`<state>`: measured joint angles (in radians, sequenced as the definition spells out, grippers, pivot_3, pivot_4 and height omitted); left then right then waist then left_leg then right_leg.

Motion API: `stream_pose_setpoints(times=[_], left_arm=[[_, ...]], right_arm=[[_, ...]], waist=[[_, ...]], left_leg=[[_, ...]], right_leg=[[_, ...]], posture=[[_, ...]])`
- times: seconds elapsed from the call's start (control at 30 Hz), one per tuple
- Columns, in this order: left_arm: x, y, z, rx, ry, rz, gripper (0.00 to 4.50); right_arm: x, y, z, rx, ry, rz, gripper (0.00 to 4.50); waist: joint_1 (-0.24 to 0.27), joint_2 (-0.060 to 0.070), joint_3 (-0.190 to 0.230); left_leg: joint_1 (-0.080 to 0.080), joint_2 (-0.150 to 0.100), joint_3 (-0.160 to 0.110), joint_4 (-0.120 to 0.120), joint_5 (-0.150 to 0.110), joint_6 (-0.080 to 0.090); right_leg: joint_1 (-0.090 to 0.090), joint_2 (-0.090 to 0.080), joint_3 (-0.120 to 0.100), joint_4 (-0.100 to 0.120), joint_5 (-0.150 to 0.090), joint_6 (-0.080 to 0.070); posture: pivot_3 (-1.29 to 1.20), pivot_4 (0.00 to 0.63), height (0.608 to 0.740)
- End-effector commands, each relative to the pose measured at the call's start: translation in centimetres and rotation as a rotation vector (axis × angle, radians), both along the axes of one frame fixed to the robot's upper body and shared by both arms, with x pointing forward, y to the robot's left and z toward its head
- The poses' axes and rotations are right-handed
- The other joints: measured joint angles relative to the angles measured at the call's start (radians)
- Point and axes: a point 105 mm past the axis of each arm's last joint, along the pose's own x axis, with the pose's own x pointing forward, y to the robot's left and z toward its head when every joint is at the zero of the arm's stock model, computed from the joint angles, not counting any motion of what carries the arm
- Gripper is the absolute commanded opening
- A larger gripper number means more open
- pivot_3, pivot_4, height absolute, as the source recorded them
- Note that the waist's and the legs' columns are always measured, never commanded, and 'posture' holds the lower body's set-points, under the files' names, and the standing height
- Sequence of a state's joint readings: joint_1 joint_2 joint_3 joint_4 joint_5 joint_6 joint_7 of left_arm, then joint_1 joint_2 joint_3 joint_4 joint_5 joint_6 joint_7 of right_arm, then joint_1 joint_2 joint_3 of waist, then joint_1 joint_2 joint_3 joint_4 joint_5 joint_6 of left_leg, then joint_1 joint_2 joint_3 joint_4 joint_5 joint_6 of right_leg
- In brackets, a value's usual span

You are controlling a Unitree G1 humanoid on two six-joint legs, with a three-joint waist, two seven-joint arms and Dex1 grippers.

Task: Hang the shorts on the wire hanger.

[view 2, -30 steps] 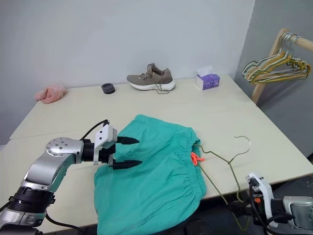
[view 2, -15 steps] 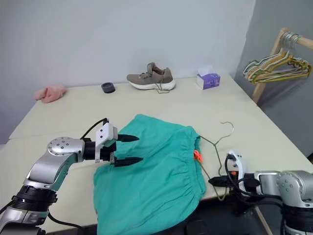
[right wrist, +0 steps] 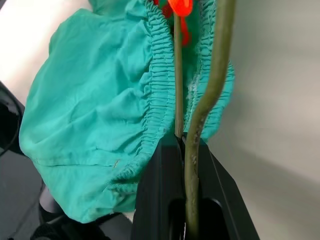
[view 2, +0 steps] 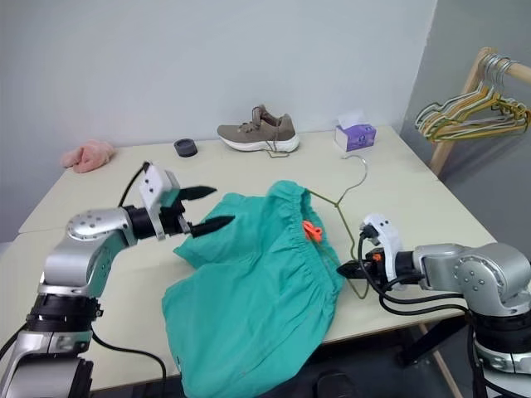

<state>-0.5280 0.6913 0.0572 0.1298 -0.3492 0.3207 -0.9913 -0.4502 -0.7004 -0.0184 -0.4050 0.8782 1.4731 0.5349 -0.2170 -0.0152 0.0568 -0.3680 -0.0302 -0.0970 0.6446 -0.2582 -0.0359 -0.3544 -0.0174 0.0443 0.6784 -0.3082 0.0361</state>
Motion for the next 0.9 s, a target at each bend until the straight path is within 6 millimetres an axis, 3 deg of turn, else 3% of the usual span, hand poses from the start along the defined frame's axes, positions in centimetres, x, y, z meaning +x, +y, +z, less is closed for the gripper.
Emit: stream_pose_setpoints(times=[0.03, 0.33, 0.57, 0.67, 0.9], left_arm=[[0.0, -0.1, 2.6, 0.015, -0.083, -0.056, 4.48], [-0.6, -1.6, 3.0, 0.19, -0.099, -0.262, 4.48], [-3.4, -3.1, -0.4, 0.279, 0.026, -0.468, 4.48], [-4.2, -3.2, -0.7, 0.274, 0.075, -0.506, 4.48], [-1.5, -1.8, 1.6, 0.196, 0.025, -0.354, 4.48]], right_arm=[[0.3, 1.2, 1.7, -0.07, -0.172, 0.121, 0.0], [-0.4, 2.6, 1.3, -0.289, -0.424, 0.413, 0.0], [-0.2, 3.2, 2.0, -0.329, -0.536, 0.485, 0.0], [-0.1, 3.2, 2.3, -0.34, -0.549, 0.496, 0.0], [-0.1, 2.4, 1.7, -0.301, -0.46, 0.437, 0.0]], waist=[[-0.002, 0.0, 0.0], [-0.005, 0.0, 0.0], [-0.013, 0.0, 0.0], [-0.019, 0.0, 0.0], [-0.026, 0.0, -0.001]], left_leg=[[0.0, 0.0, 0.0, 0.0, 0.0, 0.0], [-0.008, 0.0, -0.002, 0.001, 0.0, 0.0], [-0.014, 0.0, -0.002, 0.001, 0.0, -0.001], [-0.014, 0.0, -0.003, 0.001, 0.0, -0.001], [-0.014, -0.001, -0.003, 0.002, 0.0, 0.0]], right_leg=[[0.0, 0.0, 0.0, 0.0, 0.0, 0.0], [-0.008, -0.001, -0.002, 0.0, 0.0, 0.0], [-0.015, -0.002, -0.001, 0.002, 0.001, -0.001], [-0.016, -0.002, -0.001, 0.002, 0.001, -0.001], [-0.015, -0.002, -0.002, 0.002, 0.001, -0.001]], posture=[[-0.27, 0.0, 0.74], [-0.27, 0.0, 0.74], [-0.29, 0.0, 0.74], [-0.3, 0.0, 0.74], [-0.3, 0.0, 0.74]])
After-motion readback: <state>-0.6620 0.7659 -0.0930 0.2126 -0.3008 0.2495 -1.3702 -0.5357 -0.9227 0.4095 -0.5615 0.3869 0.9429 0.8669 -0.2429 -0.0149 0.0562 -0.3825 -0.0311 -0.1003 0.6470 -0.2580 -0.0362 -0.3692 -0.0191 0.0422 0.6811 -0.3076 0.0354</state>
